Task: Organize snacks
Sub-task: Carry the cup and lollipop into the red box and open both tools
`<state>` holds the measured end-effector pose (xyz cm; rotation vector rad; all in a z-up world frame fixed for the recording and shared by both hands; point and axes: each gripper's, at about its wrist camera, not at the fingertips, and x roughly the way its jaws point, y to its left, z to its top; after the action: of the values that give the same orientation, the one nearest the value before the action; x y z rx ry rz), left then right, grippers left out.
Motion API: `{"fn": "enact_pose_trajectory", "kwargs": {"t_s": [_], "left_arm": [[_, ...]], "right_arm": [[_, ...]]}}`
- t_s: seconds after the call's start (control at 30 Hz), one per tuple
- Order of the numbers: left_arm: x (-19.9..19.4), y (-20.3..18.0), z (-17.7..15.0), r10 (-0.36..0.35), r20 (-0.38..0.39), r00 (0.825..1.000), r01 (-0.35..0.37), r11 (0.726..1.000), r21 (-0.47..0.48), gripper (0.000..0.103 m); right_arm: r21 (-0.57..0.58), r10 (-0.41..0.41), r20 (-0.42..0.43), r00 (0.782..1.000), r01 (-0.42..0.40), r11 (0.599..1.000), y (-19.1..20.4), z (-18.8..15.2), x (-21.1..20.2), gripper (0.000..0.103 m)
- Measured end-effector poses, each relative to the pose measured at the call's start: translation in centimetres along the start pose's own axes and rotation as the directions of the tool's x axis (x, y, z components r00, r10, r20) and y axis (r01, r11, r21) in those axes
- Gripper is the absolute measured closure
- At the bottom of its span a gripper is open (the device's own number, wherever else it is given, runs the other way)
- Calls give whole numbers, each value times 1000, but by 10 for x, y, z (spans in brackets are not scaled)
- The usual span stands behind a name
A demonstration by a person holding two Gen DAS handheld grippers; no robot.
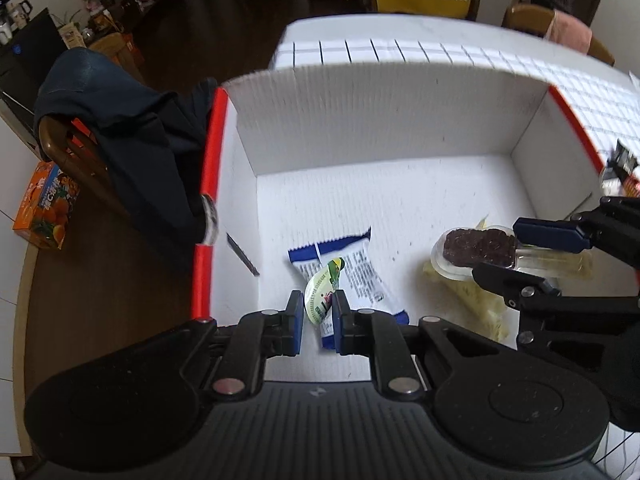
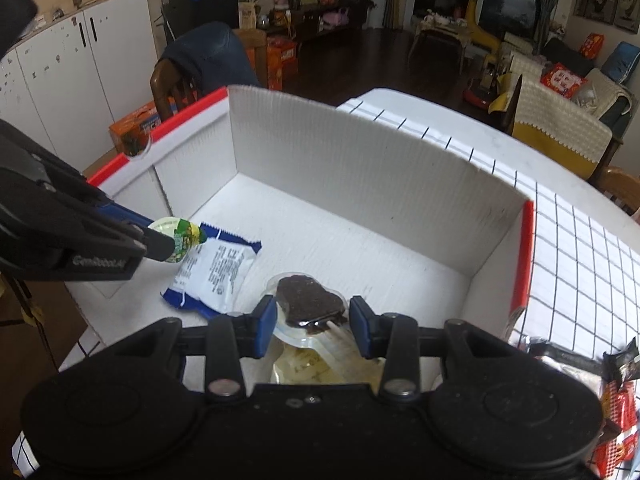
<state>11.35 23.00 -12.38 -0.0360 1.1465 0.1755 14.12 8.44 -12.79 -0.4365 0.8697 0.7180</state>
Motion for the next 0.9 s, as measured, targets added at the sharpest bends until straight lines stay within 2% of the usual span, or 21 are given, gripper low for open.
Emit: {"fn": "enact_pose_trajectory", "kwargs": {"t_s": [0.27, 0.53, 0.8, 0.9], "left_arm": [[13, -7, -4, 7, -68, 998, -5, 999, 33, 89], [3, -6, -8, -2, -33, 999, 2, 1000, 4, 87], [-24, -7, -13, -29, 35, 999, 29, 999, -12, 69], [-38, -11, -14, -43, 70, 997, 44, 999, -13, 58]], "right_arm": [[4, 27, -30, 999, -27, 1000, 0, -3, 3, 64], [36, 43, -6, 999, -42, 998, -2, -2, -8, 64], [84, 70, 49, 996, -74, 994, -8, -5, -38, 63], [99, 76, 76, 994, -83, 992, -11, -7, -53, 63]]}}
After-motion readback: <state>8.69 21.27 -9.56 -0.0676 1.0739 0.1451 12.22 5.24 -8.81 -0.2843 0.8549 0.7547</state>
